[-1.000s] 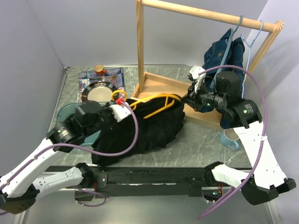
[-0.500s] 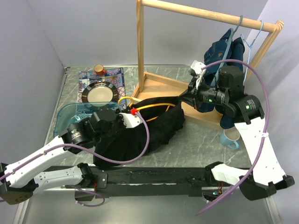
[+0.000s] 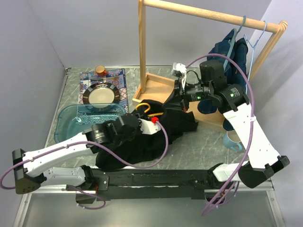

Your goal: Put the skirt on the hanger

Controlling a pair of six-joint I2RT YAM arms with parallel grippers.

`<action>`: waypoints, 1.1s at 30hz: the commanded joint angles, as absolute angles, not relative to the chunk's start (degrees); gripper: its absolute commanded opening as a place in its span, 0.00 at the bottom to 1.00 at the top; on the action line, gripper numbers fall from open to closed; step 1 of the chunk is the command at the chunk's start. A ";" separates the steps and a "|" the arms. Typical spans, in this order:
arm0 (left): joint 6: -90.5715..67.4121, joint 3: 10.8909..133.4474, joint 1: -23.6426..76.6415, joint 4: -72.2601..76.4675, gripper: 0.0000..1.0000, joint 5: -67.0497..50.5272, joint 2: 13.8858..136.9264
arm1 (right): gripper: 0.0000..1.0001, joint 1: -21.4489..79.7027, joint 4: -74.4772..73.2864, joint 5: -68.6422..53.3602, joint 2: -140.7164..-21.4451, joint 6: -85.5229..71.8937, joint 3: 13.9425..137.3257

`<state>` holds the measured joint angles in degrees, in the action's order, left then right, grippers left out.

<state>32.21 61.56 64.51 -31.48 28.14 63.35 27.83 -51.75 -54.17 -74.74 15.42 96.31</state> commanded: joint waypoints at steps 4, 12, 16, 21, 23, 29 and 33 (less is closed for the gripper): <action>30.67 59.16 65.21 -14.43 0.01 29.53 58.90 | 0.00 30.40 -47.10 -58.03 -63.99 19.39 74.05; 26.20 58.71 65.13 -8.88 0.01 25.41 57.66 | 0.06 35.95 -52.47 -52.12 -58.80 29.00 65.30; 26.45 56.96 65.13 -8.00 0.01 16.90 55.81 | 0.39 35.77 -61.39 -47.99 -59.68 35.39 74.31; 26.63 56.69 65.21 -13.26 0.01 12.23 54.32 | 0.75 32.79 -68.21 -45.55 -56.70 39.47 85.42; 26.63 56.69 65.13 -15.11 0.01 10.12 53.79 | 0.85 32.61 -67.77 -43.60 -56.34 39.81 87.53; 24.61 58.97 65.57 -18.01 0.01 4.31 54.49 | 0.90 32.61 -68.63 -37.27 -64.31 44.19 92.28; 23.99 59.76 66.62 -17.58 0.01 2.38 54.93 | 0.88 32.87 -73.91 -40.69 -70.13 49.91 93.70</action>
<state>26.20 56.27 65.73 -21.19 7.09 55.48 32.84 -68.93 -40.88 -63.72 43.86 93.67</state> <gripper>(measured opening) 0.169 0.894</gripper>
